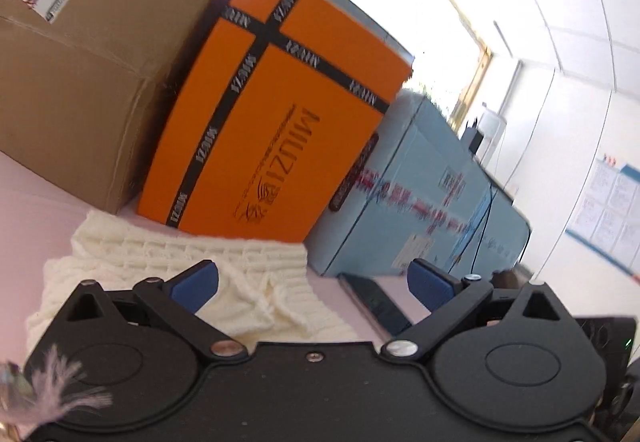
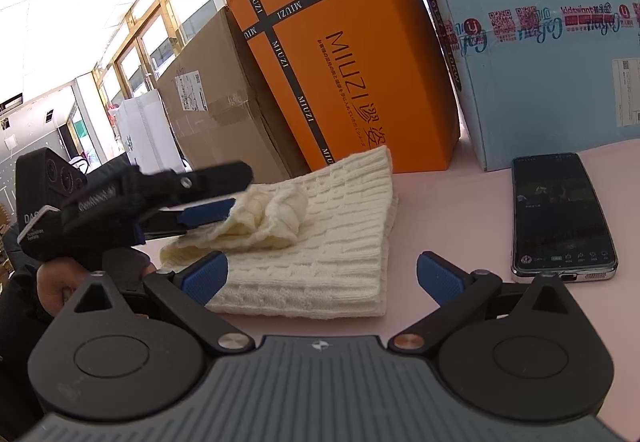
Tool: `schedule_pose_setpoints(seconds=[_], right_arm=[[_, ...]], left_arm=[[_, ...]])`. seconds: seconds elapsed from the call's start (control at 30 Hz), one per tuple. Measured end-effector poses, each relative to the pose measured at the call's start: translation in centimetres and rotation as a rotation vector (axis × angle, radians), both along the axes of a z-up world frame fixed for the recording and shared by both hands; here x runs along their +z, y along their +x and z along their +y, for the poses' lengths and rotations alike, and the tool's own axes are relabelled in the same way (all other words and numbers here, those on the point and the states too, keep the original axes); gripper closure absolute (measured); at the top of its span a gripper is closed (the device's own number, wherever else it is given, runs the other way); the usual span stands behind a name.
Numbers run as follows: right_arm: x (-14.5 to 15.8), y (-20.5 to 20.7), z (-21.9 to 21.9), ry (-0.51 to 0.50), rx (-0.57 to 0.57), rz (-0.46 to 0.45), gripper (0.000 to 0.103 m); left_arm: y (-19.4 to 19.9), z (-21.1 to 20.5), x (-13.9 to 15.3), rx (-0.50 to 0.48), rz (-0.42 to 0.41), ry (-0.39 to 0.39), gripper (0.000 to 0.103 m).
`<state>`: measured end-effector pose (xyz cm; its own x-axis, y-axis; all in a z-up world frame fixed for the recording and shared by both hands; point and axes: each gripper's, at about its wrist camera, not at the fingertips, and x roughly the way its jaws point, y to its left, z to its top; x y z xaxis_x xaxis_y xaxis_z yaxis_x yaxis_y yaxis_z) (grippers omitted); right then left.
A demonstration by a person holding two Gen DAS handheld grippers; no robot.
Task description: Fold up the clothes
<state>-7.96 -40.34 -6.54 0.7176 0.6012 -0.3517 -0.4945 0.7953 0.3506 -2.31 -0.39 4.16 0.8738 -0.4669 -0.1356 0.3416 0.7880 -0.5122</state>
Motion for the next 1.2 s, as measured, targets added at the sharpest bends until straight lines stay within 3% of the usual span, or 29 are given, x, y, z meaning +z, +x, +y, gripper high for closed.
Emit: schedule_pose_setpoints(seconds=[0.13, 0.23, 0.3, 0.33, 0.5, 0.57, 0.6, 0.63, 0.67, 0.7, 0.8, 0.93, 1.07, 1.17, 1.2], right_arm=[[-0.3, 0.5, -0.3, 0.018, -0.028, 0.031, 0.001], [-0.5, 1.0, -0.7, 0.045, -0.052, 0.065, 0.001], [-0.8, 1.5, -0.7, 0.066, -0.066, 0.098, 0.001], [-1.0, 1.7, -0.6, 0.076, -0.071, 0.116, 0.001], [-1.7, 3.3, 0.2, 0.097, -0.096, 0.185, 0.001], [-1.8, 3.9, 0.4, 0.114, -0.116, 0.192, 0.003], [-1.8, 4.1, 0.5, 0.117, -0.128, 0.193, 0.012], [-1.8, 4.3, 0.8, 0.110, -0.130, 0.197, 0.029], [-1.9, 4.5, 1.1, 0.097, -0.126, 0.203, 0.040], [-1.9, 4.6, 1.4, 0.081, -0.119, 0.208, 0.060], [-1.8, 3.9, 1.8, 0.063, -0.117, 0.198, 0.071], [-1.5, 1.8, 1.6, 0.062, -0.094, 0.213, 0.074], [-1.2, -1.1, 1.9, 0.058, 0.000, 0.221, 0.075], [-1.1, -1.9, 2.2, 0.015, 0.023, 0.200, 0.071], [-1.1, -1.8, 2.0, 0.020, 0.007, 0.203, 0.061]], left_arm=[[-1.8, 3.8, 0.8, 0.222, -0.013, -0.135, 0.000], [-1.7, 7.1, -0.6, 0.431, 0.167, -0.203, 0.000], [-1.7, 8.7, -2.3, 0.471, 0.301, -0.233, 0.000], [-1.7, 9.1, -3.1, 0.466, 0.350, -0.240, 0.000], [-1.9, 8.1, -4.0, 0.371, 0.333, -0.220, 0.001], [-1.7, 6.8, -3.9, 0.377, 0.336, -0.140, 0.003], [-1.6, 6.2, -3.9, 0.369, 0.332, -0.105, 0.009], [-1.4, 5.6, -3.9, 0.330, 0.340, -0.093, 0.026], [-1.2, 5.0, -4.0, 0.289, 0.350, -0.082, 0.033], [-1.3, 4.6, -4.0, 0.288, 0.347, -0.054, 0.035], [-2.1, 4.3, -3.8, 0.289, 0.329, -0.010, 0.043], [-3.4, 5.0, -3.7, 0.260, 0.325, -0.030, 0.045], [-4.4, 4.6, -2.7, 0.212, 0.289, 0.089, 0.044], [-4.8, 4.8, -2.2, 0.217, 0.289, 0.148, 0.035], [-5.3, 5.4, -2.0, 0.245, 0.283, 0.142, 0.025]])
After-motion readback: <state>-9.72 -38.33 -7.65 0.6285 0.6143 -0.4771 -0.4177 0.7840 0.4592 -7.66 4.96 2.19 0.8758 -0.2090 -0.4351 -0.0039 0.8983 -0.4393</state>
